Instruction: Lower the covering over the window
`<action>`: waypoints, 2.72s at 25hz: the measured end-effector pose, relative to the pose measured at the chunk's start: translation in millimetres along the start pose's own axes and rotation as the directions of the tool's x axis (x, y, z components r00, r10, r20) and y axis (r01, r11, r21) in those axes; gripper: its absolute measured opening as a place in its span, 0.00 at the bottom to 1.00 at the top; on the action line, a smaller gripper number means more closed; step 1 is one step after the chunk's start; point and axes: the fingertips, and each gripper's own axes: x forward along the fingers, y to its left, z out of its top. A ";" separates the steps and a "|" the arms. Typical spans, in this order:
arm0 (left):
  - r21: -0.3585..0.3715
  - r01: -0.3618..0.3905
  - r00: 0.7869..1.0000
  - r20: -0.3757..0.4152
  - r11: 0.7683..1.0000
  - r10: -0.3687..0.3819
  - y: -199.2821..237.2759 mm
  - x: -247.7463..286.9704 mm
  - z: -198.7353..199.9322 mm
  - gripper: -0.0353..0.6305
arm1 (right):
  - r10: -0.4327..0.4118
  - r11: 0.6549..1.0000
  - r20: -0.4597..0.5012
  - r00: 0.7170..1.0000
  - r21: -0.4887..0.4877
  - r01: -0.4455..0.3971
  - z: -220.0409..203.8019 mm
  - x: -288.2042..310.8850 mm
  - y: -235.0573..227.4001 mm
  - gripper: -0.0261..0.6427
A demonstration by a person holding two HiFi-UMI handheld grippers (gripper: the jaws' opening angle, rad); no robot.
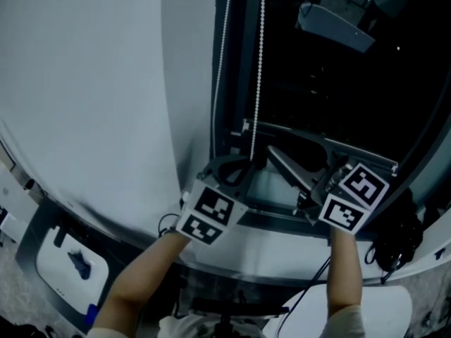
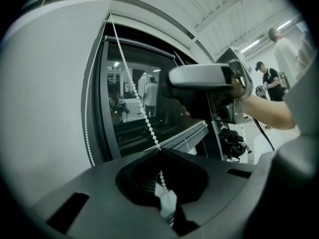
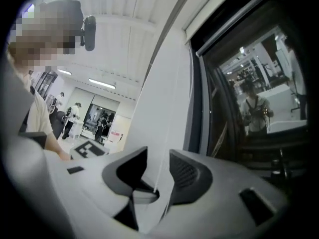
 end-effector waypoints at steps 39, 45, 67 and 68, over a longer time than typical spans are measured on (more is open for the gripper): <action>-0.055 0.019 1.000 -0.007 0.998 -0.019 -24.4 -9.3 -48.2 0.07 | -0.086 0.988 0.157 0.984 -0.117 0.105 122.8 67.7 -25.1 0.06; -0.163 0.061 0.998 0.014 0.985 -0.060 -26.2 -14.9 -55.1 0.07 | -0.114 0.979 0.154 0.981 -0.149 0.137 120.8 62.1 -28.2 0.06; -0.228 -0.010 0.934 0.347 0.973 0.091 50.6 -57.3 109.6 0.15 | -0.104 0.985 -0.127 0.986 -0.152 0.084 -41.6 68.9 -2.2 0.05; -0.222 -0.013 0.934 0.345 0.975 0.091 52.2 -53.4 113.4 0.15 | -0.103 0.985 -0.137 0.985 -0.149 0.082 -48.8 67.4 -1.0 0.05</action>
